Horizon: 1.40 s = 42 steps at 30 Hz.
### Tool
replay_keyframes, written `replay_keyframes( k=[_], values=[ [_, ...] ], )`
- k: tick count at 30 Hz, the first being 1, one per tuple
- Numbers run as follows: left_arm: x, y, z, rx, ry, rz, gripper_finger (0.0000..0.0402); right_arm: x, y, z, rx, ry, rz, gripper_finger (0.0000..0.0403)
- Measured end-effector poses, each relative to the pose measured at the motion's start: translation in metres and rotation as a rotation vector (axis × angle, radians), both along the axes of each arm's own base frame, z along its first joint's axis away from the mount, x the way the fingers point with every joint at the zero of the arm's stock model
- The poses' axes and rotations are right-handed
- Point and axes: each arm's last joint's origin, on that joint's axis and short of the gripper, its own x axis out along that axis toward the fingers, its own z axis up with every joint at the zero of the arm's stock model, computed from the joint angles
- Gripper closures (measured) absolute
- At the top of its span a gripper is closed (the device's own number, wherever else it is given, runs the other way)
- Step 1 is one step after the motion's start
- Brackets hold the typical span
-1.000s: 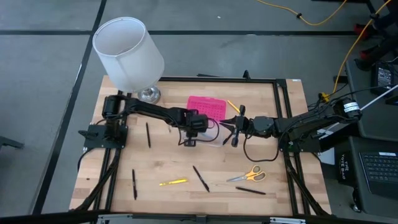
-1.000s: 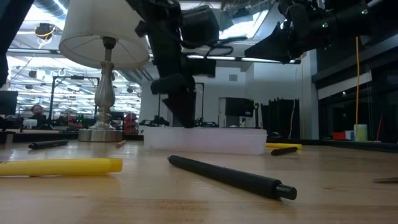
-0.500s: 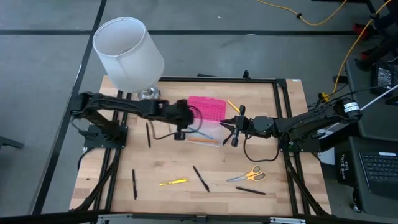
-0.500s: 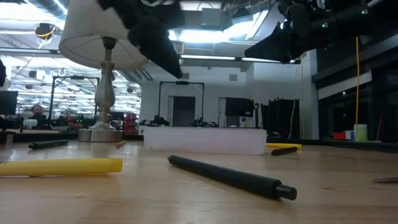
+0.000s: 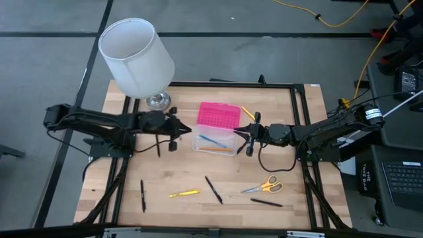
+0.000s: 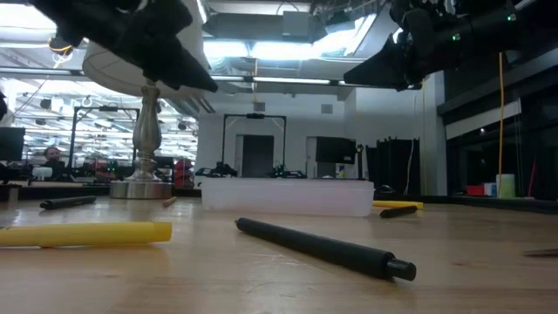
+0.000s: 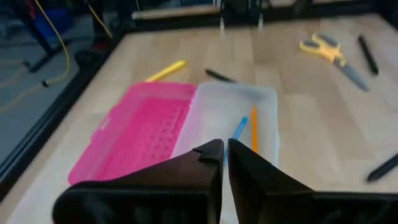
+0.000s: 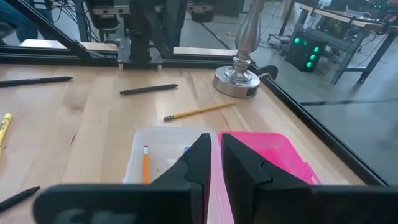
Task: Pick & place school supplies into a supply box
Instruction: Put the yellow pen into the transparent supply box
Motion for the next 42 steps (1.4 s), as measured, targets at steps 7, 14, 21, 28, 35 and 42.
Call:
replay_keyframes(
  k=[7,14,21,28,35,42],
  values=[
    [-0.013,-0.002,-0.01,-0.025,-0.118,-0.012,0.0389,0.0,0.0,0.0,0.031,-0.006,-0.007,0.0359],
    [-0.017,-0.003,-0.021,-0.068,-0.12,-0.017,0.0391,-0.001,-0.005,-0.002,0.035,0.01,-0.076,0.0359],
    [-0.016,-0.003,-0.015,-0.06,-0.187,-0.021,0.0389,0.007,-0.033,0.013,0.075,0.16,-0.252,0.0359],
    [-0.016,-0.002,-0.015,-0.012,-0.181,-0.036,0.0392,0.004,-0.074,0.033,0.208,0.311,-0.355,0.0359],
    [-0.016,-0.002,-0.015,-0.011,-0.18,-0.036,0.0393,-0.008,-0.113,0.034,0.313,0.326,-0.39,0.0359],
    [-0.016,-0.002,-0.015,-0.018,-0.176,-0.032,0.0394,-0.023,-0.14,0.031,0.368,0.364,-0.375,0.0357]
  ],
)
